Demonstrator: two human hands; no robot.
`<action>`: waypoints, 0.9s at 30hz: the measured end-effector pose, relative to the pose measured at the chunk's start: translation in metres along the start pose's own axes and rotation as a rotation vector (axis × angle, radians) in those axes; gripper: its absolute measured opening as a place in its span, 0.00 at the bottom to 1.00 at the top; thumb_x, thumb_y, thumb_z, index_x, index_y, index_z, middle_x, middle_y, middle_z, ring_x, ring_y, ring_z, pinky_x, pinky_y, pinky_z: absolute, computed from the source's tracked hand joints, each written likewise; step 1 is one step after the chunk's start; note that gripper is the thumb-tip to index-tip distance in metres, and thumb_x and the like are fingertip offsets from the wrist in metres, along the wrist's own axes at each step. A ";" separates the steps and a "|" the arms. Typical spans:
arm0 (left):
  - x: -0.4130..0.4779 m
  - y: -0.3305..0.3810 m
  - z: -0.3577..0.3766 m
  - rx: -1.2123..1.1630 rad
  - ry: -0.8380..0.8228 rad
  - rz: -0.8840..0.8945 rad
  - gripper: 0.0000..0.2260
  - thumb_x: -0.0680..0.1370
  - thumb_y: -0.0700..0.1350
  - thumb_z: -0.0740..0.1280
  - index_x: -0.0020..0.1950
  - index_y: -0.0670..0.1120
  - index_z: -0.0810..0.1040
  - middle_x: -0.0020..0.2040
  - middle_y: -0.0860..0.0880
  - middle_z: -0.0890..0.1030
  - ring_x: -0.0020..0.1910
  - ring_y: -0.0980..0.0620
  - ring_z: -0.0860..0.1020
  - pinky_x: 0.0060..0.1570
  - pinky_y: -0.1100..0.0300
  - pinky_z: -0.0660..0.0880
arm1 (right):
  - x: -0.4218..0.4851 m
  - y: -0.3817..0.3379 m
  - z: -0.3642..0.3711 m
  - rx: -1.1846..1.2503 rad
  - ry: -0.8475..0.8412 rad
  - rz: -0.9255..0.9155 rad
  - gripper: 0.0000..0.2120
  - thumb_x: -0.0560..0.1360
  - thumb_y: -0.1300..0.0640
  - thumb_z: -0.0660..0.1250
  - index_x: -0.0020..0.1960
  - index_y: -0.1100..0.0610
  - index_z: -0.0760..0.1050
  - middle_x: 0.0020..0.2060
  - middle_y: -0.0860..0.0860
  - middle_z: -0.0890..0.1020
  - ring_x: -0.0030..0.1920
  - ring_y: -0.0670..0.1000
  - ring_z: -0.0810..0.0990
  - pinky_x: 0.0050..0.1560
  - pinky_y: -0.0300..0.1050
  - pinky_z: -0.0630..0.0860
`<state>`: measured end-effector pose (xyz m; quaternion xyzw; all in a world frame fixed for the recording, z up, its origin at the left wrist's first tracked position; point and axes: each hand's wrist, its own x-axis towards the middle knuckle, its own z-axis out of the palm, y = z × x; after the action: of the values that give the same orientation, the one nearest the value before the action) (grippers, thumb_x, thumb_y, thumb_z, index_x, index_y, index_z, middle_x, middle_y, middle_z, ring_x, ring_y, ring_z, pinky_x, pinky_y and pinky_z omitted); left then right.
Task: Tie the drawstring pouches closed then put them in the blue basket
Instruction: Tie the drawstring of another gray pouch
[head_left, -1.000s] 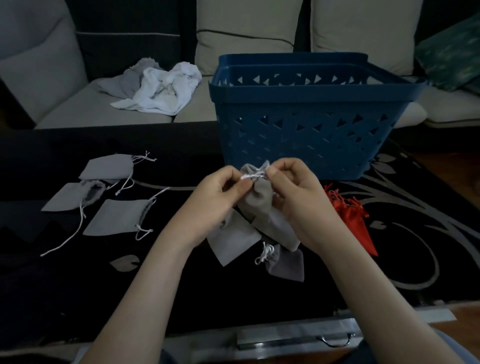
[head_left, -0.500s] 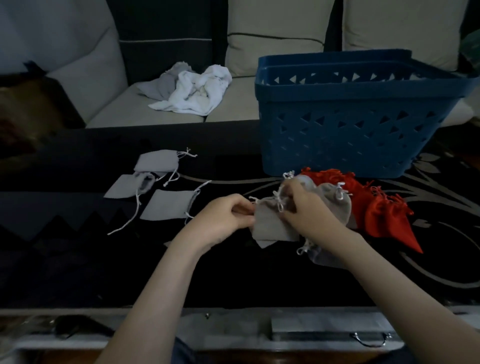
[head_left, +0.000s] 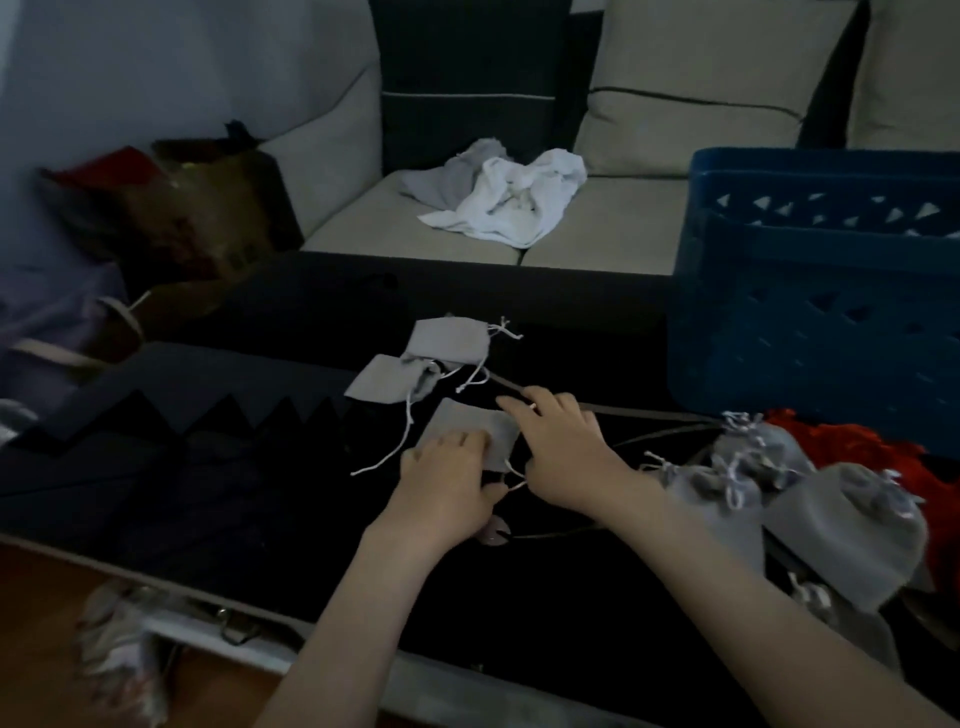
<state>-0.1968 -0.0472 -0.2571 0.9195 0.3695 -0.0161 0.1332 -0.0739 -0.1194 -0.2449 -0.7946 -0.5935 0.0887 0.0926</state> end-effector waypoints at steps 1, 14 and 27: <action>0.001 -0.004 0.001 0.006 -0.001 0.013 0.21 0.79 0.56 0.62 0.68 0.50 0.66 0.66 0.50 0.70 0.66 0.47 0.67 0.60 0.51 0.65 | 0.008 0.000 0.007 -0.029 -0.017 -0.005 0.31 0.75 0.60 0.61 0.75 0.50 0.55 0.74 0.52 0.55 0.72 0.56 0.54 0.69 0.50 0.55; -0.001 0.002 -0.013 0.145 0.403 0.223 0.11 0.79 0.43 0.61 0.60 0.46 0.68 0.53 0.48 0.77 0.52 0.46 0.73 0.43 0.56 0.62 | 0.012 0.014 0.018 0.366 0.303 -0.141 0.05 0.78 0.63 0.60 0.51 0.58 0.73 0.45 0.53 0.80 0.46 0.53 0.78 0.48 0.51 0.74; 0.007 0.137 -0.041 -1.410 0.070 -0.043 0.21 0.82 0.55 0.55 0.36 0.52 0.83 0.40 0.48 0.84 0.41 0.48 0.81 0.43 0.55 0.76 | -0.093 0.079 -0.058 1.579 0.554 0.189 0.13 0.81 0.60 0.57 0.45 0.58 0.78 0.33 0.51 0.82 0.32 0.46 0.79 0.32 0.37 0.75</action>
<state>-0.1011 -0.1265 -0.1864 0.6063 0.3140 0.2541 0.6850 -0.0118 -0.2331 -0.2055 -0.5358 -0.2438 0.2870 0.7557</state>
